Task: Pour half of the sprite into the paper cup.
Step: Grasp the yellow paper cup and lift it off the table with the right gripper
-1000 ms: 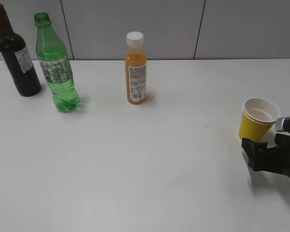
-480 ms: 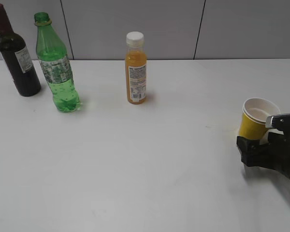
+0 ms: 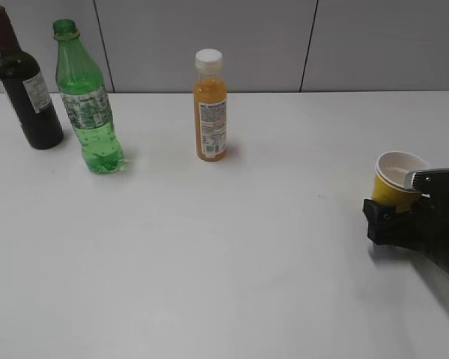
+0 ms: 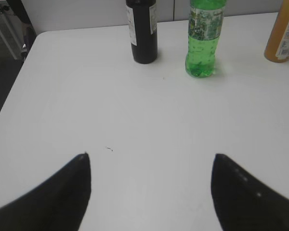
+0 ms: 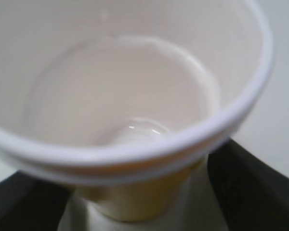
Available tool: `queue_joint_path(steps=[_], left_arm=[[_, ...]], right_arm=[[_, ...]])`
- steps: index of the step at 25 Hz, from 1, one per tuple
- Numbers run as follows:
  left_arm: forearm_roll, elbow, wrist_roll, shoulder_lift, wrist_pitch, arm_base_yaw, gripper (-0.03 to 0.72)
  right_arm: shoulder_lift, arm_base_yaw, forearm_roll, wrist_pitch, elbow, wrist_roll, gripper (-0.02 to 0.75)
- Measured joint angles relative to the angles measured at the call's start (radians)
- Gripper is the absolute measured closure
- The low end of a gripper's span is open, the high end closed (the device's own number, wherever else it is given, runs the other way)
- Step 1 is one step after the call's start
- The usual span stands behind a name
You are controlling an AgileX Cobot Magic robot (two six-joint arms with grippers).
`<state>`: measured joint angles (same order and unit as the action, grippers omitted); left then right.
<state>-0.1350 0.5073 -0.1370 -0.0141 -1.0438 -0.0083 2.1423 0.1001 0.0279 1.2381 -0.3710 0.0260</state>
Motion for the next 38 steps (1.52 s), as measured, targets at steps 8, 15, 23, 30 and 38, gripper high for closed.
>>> queue_joint_path(steps=[8, 15, 23, 30, 38], left_arm=[[0.0, 0.0, 0.0, 0.0, 0.0, 0.0, 0.099], [0.0, 0.0, 0.0, 0.0, 0.0, 0.0, 0.099], [0.0, 0.0, 0.0, 0.0, 0.0, 0.0, 0.099], [0.0, 0.0, 0.0, 0.0, 0.0, 0.0, 0.099], [0.0, 0.0, 0.0, 0.0, 0.0, 0.0, 0.099]], right_arm=[[0.046, 0.0, 0.001, 0.03, -0.049, 0.009, 0.102], [0.079, 0.0, 0.004, 0.072, -0.054, 0.009, 0.139], [0.087, 0.0, 0.014, 0.083, -0.059, 0.011, 0.208], [0.088, 0.0, 0.017, 0.086, -0.059, 0.012, 0.283], [0.04, 0.0, 0.022, 0.044, -0.031, 0.004, 0.286]])
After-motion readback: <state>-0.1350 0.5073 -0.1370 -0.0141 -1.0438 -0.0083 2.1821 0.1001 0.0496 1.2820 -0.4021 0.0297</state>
